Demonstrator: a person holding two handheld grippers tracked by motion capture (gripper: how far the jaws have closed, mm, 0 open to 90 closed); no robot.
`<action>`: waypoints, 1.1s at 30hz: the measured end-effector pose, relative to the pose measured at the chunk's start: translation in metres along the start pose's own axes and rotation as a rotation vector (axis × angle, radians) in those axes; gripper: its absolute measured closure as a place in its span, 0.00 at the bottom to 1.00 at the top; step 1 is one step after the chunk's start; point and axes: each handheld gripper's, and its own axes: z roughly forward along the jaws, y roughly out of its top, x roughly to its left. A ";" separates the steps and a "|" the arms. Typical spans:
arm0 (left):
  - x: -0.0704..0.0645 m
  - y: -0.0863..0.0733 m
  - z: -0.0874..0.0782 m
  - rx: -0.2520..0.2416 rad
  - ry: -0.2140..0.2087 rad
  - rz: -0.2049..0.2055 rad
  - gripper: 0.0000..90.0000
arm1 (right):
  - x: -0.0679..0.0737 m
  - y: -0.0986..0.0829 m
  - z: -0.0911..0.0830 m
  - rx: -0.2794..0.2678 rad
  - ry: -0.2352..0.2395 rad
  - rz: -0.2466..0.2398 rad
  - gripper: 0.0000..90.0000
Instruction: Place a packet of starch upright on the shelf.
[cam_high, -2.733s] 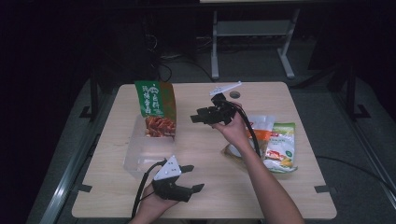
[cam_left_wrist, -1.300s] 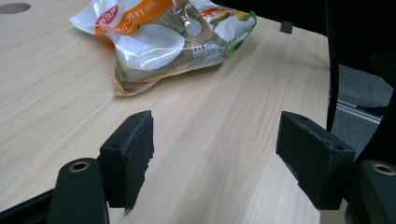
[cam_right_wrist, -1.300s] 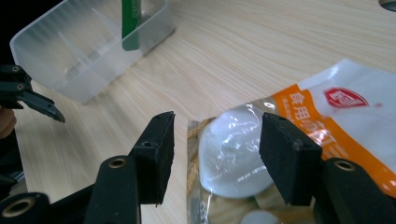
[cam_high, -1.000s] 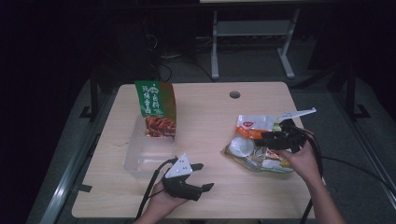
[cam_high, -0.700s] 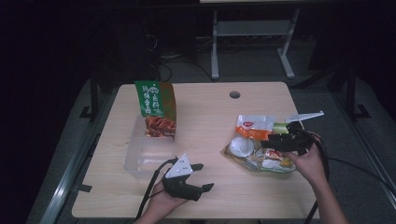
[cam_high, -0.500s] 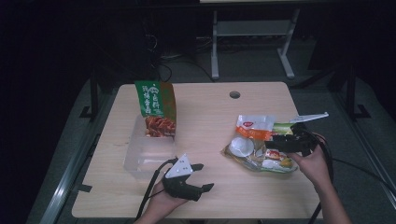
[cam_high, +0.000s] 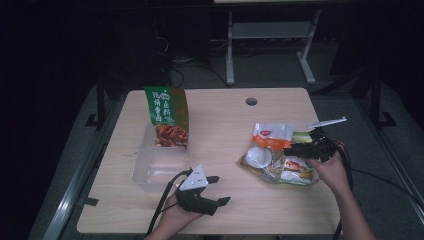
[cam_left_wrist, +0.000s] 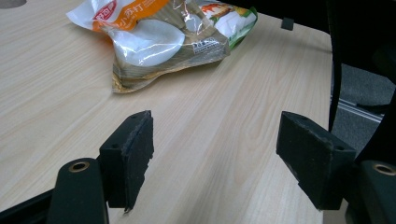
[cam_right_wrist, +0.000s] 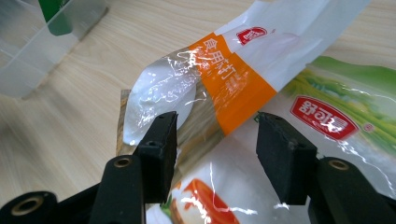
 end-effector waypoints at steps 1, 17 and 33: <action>0.000 0.000 0.000 0.001 0.000 0.002 0.30 | 0.000 0.000 0.000 0.000 0.000 0.000 0.54; 0.002 0.001 0.006 0.007 -0.004 0.003 0.30 | -0.012 0.015 0.010 -0.052 0.002 0.047 0.61; 0.001 0.001 0.004 0.000 -0.001 -0.003 0.30 | -0.020 0.007 0.013 -0.007 -0.039 0.091 0.58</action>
